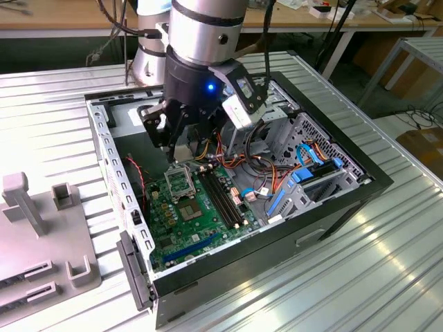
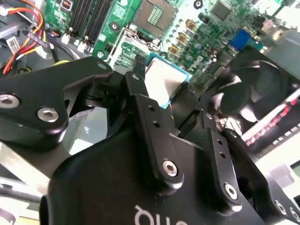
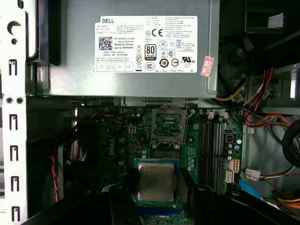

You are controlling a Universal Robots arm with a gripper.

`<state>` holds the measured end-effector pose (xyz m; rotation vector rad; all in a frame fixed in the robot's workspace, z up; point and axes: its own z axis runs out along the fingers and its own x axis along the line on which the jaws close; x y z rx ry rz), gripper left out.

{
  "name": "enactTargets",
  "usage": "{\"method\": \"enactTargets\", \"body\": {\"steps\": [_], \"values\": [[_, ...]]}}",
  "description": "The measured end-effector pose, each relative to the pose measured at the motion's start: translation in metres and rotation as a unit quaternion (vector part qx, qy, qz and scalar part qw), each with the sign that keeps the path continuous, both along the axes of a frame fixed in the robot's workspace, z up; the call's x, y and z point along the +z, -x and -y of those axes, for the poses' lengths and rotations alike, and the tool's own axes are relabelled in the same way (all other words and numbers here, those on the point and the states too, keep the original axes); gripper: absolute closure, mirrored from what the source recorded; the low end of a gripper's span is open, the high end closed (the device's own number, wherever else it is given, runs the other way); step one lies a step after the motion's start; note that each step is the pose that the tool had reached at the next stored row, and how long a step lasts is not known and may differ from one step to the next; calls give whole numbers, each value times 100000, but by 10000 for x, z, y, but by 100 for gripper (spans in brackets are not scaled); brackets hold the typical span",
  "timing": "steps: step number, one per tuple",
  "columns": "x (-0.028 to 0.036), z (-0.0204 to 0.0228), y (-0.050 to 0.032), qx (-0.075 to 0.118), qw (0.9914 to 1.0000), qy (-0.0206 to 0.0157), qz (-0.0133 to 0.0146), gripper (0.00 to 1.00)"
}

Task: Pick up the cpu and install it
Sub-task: 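Pick up the cpu and move it towards the insertion slot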

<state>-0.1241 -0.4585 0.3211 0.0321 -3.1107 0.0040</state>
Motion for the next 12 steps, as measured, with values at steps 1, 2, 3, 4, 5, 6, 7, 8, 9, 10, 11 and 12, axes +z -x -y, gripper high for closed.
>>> {"method": "enactTargets", "body": {"steps": [1,2,3,4,5,6,7,8,9,10,11,12], "values": [[-153,2,-123,8,100000,-4,0,53],[-166,2,-123,4,100000,-13,6,53],[-169,2,-123,-2,100000,-2,-1,53],[-168,2,-123,0,100000,3,-3,53],[-168,2,-123,-1,100000,9,-6,53],[-169,2,-123,0,100000,0,-2,53],[-170,2,-123,-1,100000,-2,2,53],[-170,2,-123,0,100000,-3,2,53],[-171,2,-123,0,100000,-2,3,53],[-171,2,-123,-1,100000,-3,1,53],[-172,2,-123,0,100000,-4,3,53],[-172,2,-123,0,100000,-6,1,53]]}}
